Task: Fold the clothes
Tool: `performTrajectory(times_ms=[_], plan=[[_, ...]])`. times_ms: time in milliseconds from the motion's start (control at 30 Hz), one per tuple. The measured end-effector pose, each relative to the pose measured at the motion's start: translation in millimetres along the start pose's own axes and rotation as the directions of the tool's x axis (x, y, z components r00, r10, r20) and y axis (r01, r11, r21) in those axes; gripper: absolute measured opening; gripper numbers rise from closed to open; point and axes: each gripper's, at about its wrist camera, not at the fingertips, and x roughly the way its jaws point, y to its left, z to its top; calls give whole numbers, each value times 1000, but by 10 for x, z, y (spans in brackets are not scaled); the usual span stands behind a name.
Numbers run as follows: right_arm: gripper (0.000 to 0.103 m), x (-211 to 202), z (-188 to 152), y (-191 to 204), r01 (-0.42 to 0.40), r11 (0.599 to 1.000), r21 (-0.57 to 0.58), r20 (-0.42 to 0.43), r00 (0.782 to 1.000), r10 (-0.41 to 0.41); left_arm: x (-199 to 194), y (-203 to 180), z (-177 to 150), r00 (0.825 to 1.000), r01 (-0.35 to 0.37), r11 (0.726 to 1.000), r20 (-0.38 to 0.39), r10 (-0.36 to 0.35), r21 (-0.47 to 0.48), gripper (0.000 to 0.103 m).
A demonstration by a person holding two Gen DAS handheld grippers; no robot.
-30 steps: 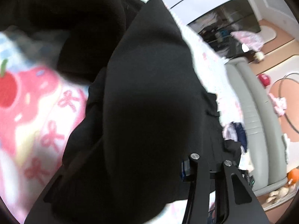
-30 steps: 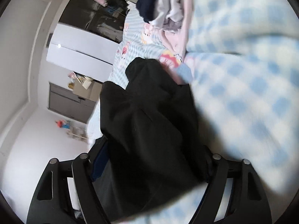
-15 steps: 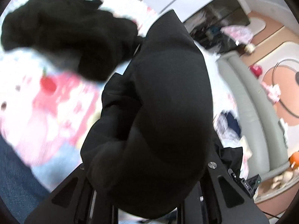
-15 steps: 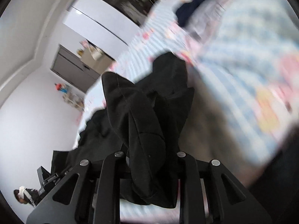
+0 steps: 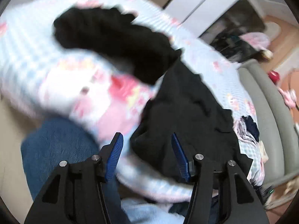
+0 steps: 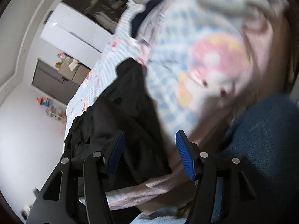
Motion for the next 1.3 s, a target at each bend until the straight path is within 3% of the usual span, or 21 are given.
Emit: performTrajectory(times_ms=[67,167,233,300,367,433,467,500,600,733,900,933,1033,1100,1133,1300], plan=[[59,67,13,290,-17,993,-116,-1,1000,17,125,-284,19,1000,8,991,0,-8,136,55],[59,269,-47,812,-39,942,-332,-33,999,29,386,-656,60,1000,-24,944,4,24,328,55],[59,429,-88,1110,-48,893,-447,-56,998,25,585,-788,134,997,-54,940,-32,69,337,55],[57,686,-131,1227,-29,876,-481,-82,997,-12,591,-770,205,995,-95,943,-9,103,320,55],[54,899,-136,1112,15,885,-466,-114,990,-77,553,-564,273,991,-129,952,8,132,279,55],[32,1060,-119,896,66,899,-432,-145,979,-142,535,-334,329,985,-172,956,13,174,238,55],[13,1076,-99,775,83,906,-415,-147,977,-157,541,-231,350,978,-207,951,11,210,229,55],[0,1092,-78,654,101,912,-398,-150,973,-173,539,-129,375,969,-242,944,10,246,224,55],[0,1013,6,428,128,928,-351,-135,973,-186,434,-151,368,971,-241,942,60,233,234,55],[0,815,77,428,148,927,-345,-94,977,-191,275,-241,344,972,-221,941,135,192,255,55],[27,490,145,558,134,926,-352,-46,986,-161,76,-353,314,964,-199,938,227,136,283,56],[28,449,139,600,135,920,-369,-38,986,-160,36,-375,308,962,-195,937,245,124,289,57],[40,420,89,683,107,920,-376,-43,990,-133,197,-376,266,971,-190,933,199,132,305,57],[51,572,32,648,29,933,-360,-119,990,-76,331,-370,236,977,-187,930,159,142,316,57],[52,640,-16,639,10,933,-360,-149,986,-69,398,-367,221,979,-185,929,138,147,321,57],[44,895,-347,639,61,901,-429,-238,955,-178,732,-353,146,984,-174,921,37,172,348,56]])
